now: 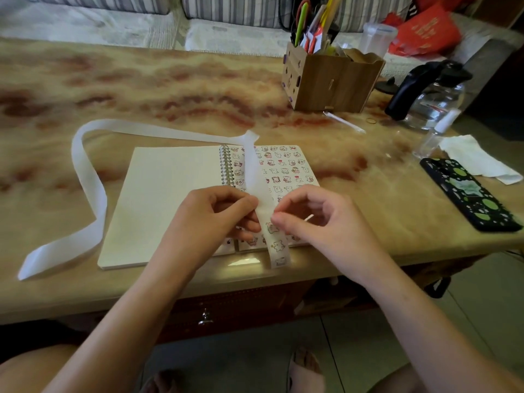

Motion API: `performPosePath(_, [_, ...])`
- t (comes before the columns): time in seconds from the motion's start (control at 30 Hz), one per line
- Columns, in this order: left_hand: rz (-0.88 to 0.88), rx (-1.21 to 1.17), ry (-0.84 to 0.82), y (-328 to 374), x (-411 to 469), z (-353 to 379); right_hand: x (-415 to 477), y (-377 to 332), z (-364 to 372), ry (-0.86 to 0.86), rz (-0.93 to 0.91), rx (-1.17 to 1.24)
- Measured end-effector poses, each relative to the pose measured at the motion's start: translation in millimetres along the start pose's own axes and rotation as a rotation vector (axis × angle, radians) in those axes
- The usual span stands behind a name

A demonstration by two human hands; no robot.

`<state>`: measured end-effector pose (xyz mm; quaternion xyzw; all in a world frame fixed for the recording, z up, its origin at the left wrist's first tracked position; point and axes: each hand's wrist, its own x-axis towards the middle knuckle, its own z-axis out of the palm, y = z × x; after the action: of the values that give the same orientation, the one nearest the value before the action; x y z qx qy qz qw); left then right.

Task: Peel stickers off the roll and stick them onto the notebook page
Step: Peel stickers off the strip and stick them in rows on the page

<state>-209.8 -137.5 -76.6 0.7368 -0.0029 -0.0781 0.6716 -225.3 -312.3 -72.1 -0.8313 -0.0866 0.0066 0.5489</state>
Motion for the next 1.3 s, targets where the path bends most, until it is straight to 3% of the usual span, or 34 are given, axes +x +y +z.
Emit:
performPosePath(0.4, [-0.014, -0.039, -0.05, 5.5, -1.3, 0.1, 1.5, 3.2, -0.8, 0.042, -0.01, 0.142])
performPosePath(0.83, [-0.045, -0.045, -0.123, 4.9, -2.3, 1.4, 1.2, 2.3, -0.1, 0.087, -0.08, 0.124])
performPosePath(1.3, [-0.028, -0.037, -0.124, 4.5, -3.6, 2.7, 0.7, 1.2, -0.7, 0.033, -0.015, 0.08])
